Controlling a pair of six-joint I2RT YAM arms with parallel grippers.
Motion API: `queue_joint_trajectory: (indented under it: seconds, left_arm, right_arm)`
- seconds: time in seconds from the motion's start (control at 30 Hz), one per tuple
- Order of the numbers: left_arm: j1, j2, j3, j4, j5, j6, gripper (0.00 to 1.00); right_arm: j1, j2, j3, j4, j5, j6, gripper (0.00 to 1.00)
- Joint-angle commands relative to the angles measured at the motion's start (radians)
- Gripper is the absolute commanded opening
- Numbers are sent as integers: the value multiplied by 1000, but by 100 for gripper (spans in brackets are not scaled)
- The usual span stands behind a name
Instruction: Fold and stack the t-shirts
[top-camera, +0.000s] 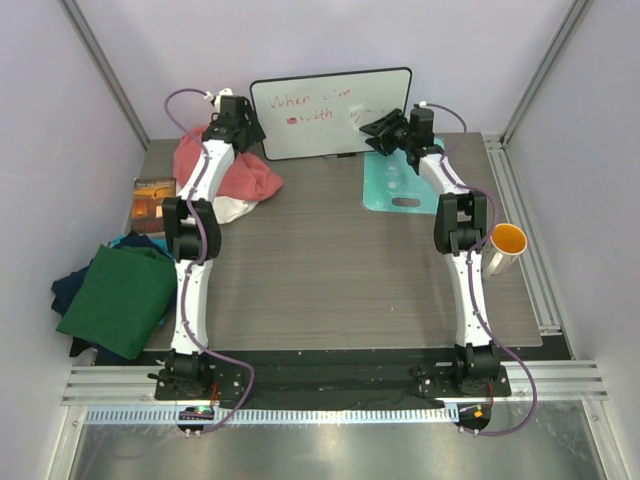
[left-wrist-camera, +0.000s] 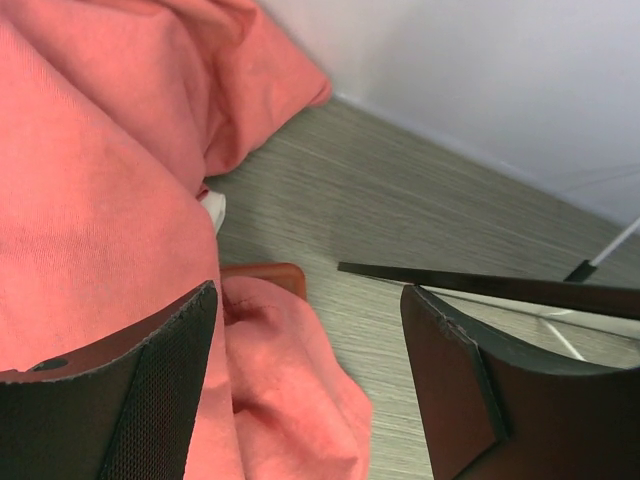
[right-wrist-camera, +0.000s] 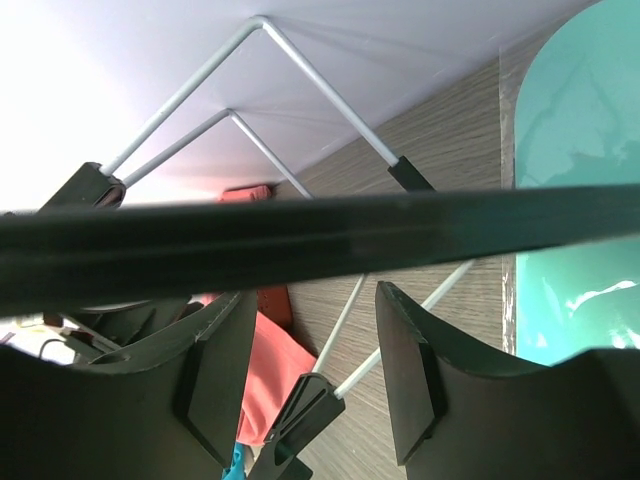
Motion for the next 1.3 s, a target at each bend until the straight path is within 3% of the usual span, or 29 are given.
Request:
queue_joint_trajectory:
  seconds: [0.0,0.47,0.73,0.87,1.03,1.27]
  left_arm:
    - [10,1,58,7,-34,-24,75]
    - [16,-33,0,8,52,-47,75]
    - [16,-73,-26,32,108,-55,75]
    - [17,-105,-61,35,159,-83,76]
    - [22,-122,-75,128,343,-205,76]
    - [10,-85,-11,153,283,-241,77]
  right_arm:
    - [-4,15,65,78,77,36,56]
    - [-13,-28,-48,289,39,211,57]
    - [-13,-29,-70,535,-12,462,57]
    - [-13,-20,-41,595,17,553,57]
    - [-15,23,30,667,80,671,57]
    - [-7,23,-2,702,157,709,57]
